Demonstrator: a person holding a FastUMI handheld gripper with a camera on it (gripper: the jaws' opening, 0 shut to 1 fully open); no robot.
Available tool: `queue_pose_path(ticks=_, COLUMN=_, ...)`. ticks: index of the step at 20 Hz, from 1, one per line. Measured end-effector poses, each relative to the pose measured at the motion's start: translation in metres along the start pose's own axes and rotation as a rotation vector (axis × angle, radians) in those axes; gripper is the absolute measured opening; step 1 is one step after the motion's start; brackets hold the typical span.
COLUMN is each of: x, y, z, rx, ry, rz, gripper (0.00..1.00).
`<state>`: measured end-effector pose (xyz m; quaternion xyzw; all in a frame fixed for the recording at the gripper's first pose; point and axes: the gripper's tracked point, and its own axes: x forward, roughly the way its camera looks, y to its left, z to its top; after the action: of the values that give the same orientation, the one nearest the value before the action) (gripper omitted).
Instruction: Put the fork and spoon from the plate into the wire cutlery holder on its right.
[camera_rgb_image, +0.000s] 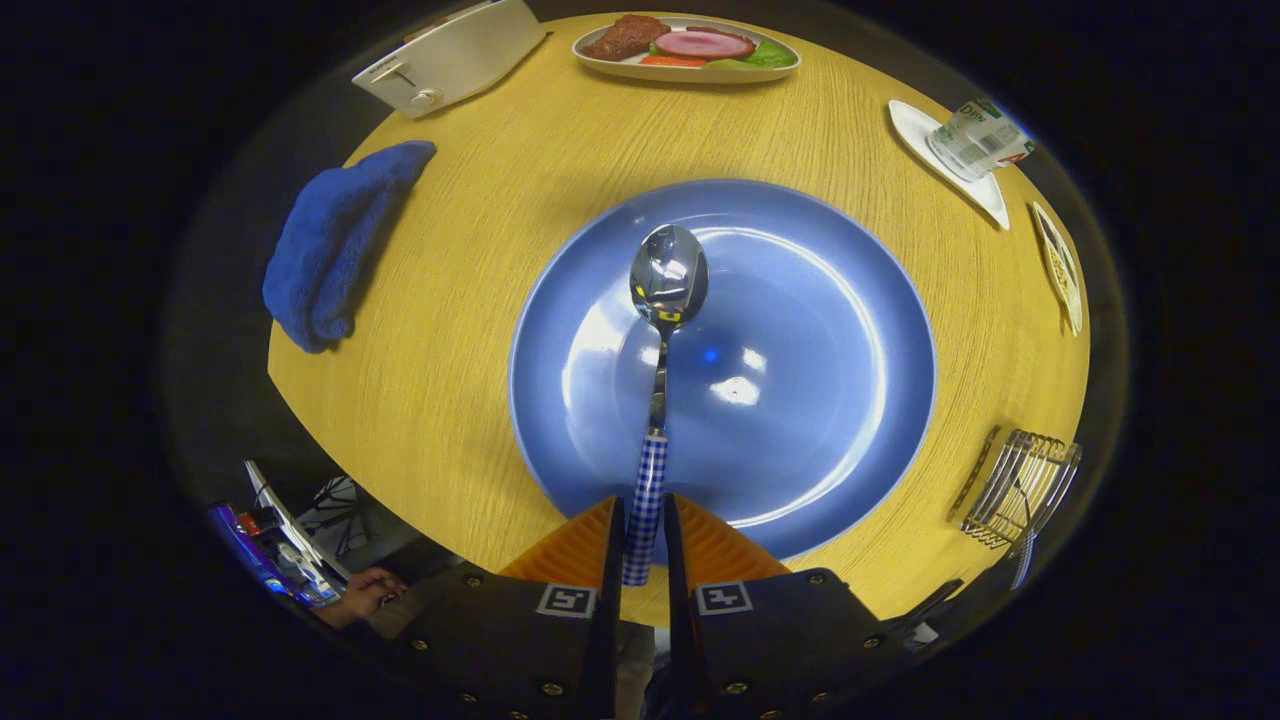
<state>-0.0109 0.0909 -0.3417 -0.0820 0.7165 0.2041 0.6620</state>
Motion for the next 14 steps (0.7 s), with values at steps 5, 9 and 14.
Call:
queue_pose_path(ticks=5, x=0.001, y=-0.010, z=-0.004, rx=-0.047, ry=0.019, rz=-0.009, gripper=0.09)
queue_pose_path(ticks=9, x=-0.012, y=-0.017, z=-0.008, rx=-0.159, ry=0.027, rz=-0.025, gripper=0.09)
queue_pose_path(ticks=14, x=-0.045, y=-0.037, z=-0.014, rx=-0.193, ry=0.037, rz=-0.052, gripper=0.09)
